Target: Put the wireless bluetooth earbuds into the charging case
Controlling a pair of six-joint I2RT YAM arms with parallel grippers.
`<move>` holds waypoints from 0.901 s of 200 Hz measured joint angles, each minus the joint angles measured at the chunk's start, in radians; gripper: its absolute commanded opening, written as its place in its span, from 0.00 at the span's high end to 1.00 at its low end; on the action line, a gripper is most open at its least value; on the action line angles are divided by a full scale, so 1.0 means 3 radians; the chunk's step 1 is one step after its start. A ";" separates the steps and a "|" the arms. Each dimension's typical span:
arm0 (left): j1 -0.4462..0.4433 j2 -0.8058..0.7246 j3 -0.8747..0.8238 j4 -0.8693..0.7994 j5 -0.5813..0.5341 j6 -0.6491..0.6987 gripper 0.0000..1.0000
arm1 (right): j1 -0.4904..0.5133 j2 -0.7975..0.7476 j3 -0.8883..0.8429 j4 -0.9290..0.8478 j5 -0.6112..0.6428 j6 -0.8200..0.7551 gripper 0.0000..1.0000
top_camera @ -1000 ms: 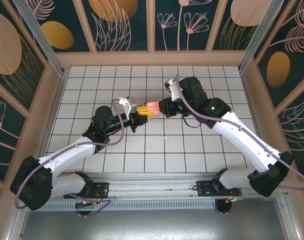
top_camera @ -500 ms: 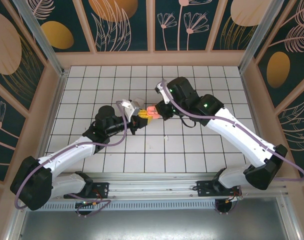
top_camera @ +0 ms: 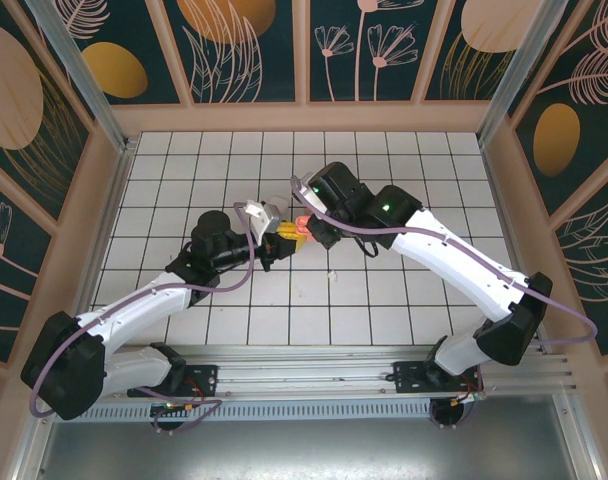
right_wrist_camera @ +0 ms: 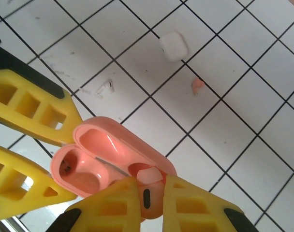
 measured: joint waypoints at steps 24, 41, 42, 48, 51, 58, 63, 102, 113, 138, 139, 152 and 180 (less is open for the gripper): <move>0.0000 0.0000 0.0000 0.0001 0.0031 0.0000 1.00 | 0.0013 0.0010 0.0058 -0.0095 0.0032 -0.0085 0.96; 0.0000 0.0000 0.0000 0.0001 0.0041 0.0001 1.00 | 0.0037 0.0018 0.0089 -0.0137 0.0038 -0.0126 0.96; 0.0000 0.0000 0.0000 0.0001 0.0041 0.0001 1.00 | 0.0038 0.0018 0.0089 -0.0141 0.0038 -0.0128 0.96; 0.0000 0.0000 0.0000 0.0001 0.0043 0.0000 1.00 | 0.0051 0.0020 0.0095 -0.0159 0.0041 -0.0150 0.96; 0.0000 0.0000 0.0000 0.0001 0.0047 0.0001 1.00 | 0.0060 0.0024 0.0095 -0.0169 0.0046 -0.0161 0.96; 0.0000 0.0000 0.0000 0.0001 0.0058 0.0001 1.00 | 0.0078 0.0031 0.0097 -0.0184 0.0058 -0.0183 0.97; 0.0000 0.0000 0.0000 0.0000 0.0069 0.0001 1.00 | 0.0092 0.0037 0.0097 -0.0195 0.0069 -0.0191 0.97; 0.0000 0.0017 0.0000 -0.0037 0.0093 0.0001 1.00 | 0.0177 0.0081 0.0097 -0.0217 0.0210 -0.0272 0.97; 0.0000 0.0018 0.0000 -0.0050 0.0100 0.0001 1.00 | 0.0193 0.0094 0.0097 -0.0223 0.0256 -0.0286 0.96; 0.0000 0.0019 0.0000 -0.0050 0.0118 0.0001 1.00 | 0.0207 0.0095 0.0097 -0.0257 0.0337 -0.0350 0.96; 0.0000 0.0019 0.0000 -0.0048 0.0118 0.0001 1.00 | 0.0207 0.0095 0.0097 -0.0258 0.0338 -0.0352 0.96; 0.0000 0.0019 0.0000 -0.0047 0.0128 0.0001 1.00 | 0.0206 0.0097 0.0097 -0.0278 0.0362 -0.0373 0.97; 0.0000 0.0019 0.0000 -0.0047 0.0167 0.0001 1.00 | 0.0223 0.0097 0.0093 -0.0308 0.0378 -0.0429 0.95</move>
